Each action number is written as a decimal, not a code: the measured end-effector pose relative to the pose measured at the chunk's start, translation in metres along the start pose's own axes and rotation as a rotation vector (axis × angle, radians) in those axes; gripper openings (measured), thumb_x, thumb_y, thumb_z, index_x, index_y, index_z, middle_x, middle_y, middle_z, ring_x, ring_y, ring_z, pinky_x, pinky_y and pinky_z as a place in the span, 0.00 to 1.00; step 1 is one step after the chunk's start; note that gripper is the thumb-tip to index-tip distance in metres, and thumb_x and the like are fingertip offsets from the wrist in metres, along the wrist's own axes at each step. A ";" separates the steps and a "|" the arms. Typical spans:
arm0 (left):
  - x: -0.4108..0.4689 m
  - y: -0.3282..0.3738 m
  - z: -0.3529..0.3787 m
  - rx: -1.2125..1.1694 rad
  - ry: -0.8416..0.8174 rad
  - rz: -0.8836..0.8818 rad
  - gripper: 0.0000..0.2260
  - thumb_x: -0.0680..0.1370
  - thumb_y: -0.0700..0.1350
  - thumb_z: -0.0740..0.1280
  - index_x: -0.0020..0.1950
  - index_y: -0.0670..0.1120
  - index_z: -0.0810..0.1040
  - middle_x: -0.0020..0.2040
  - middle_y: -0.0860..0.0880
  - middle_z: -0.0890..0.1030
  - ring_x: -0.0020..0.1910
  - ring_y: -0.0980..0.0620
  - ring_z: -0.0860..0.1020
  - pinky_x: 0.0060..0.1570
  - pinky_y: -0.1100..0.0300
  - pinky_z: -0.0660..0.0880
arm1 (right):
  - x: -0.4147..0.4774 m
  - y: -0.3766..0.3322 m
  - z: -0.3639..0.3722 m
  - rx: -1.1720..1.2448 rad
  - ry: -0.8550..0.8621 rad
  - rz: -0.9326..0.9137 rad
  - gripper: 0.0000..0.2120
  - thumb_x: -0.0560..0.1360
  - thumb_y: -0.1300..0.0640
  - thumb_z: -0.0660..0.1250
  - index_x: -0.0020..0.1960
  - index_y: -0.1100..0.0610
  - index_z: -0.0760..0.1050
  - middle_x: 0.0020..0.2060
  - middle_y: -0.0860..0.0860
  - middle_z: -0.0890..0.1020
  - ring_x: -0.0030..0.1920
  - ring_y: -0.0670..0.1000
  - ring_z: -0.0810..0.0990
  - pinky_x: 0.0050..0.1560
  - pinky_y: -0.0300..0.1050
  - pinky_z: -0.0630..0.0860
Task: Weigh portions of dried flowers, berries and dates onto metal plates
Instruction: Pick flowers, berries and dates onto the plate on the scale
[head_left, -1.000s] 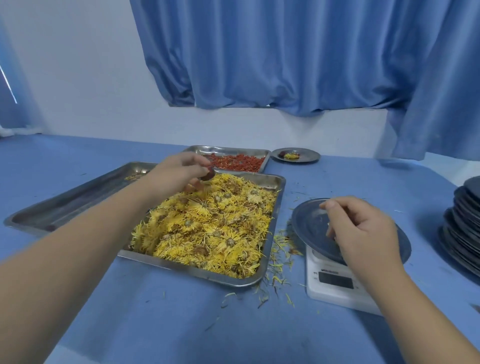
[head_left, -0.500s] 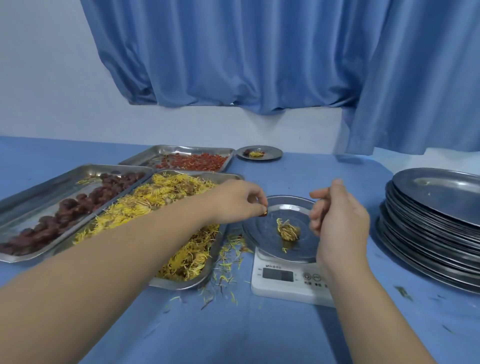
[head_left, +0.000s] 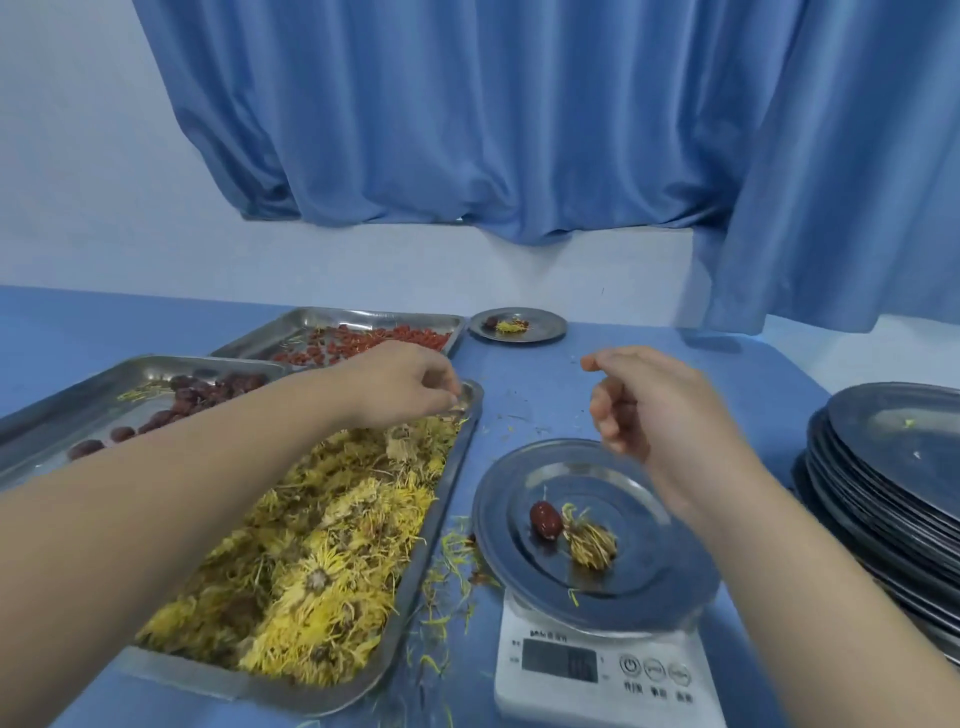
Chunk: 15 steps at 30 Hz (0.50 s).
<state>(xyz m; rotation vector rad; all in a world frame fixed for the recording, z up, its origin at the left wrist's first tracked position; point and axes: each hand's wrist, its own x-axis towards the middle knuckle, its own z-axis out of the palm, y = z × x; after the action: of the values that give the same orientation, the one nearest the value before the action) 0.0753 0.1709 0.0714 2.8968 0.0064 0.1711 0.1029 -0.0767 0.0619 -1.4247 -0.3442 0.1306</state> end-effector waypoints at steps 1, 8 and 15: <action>0.004 -0.009 -0.004 0.046 0.023 -0.034 0.06 0.79 0.52 0.65 0.53 0.54 0.80 0.51 0.55 0.80 0.50 0.55 0.76 0.49 0.58 0.74 | 0.009 -0.002 -0.001 -0.040 -0.017 -0.003 0.04 0.76 0.57 0.64 0.44 0.56 0.77 0.24 0.51 0.76 0.23 0.48 0.69 0.22 0.39 0.64; 0.047 -0.079 -0.013 0.250 0.096 -0.274 0.08 0.78 0.47 0.63 0.53 0.50 0.80 0.53 0.50 0.80 0.49 0.51 0.78 0.52 0.52 0.77 | 0.061 0.003 -0.013 -0.143 -0.084 0.032 0.04 0.76 0.55 0.65 0.46 0.55 0.76 0.27 0.52 0.79 0.25 0.49 0.72 0.25 0.41 0.67; 0.120 -0.107 0.005 0.245 0.035 -0.363 0.12 0.79 0.41 0.60 0.60 0.47 0.79 0.61 0.45 0.79 0.58 0.46 0.77 0.60 0.50 0.74 | 0.077 0.018 -0.025 -0.144 -0.101 0.073 0.05 0.76 0.56 0.66 0.46 0.56 0.78 0.28 0.53 0.80 0.26 0.50 0.73 0.26 0.42 0.68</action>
<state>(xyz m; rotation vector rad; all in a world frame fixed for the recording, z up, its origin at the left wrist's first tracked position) 0.1958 0.2762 0.0551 3.0663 0.5938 0.1650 0.1854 -0.0755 0.0539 -1.5775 -0.3912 0.2417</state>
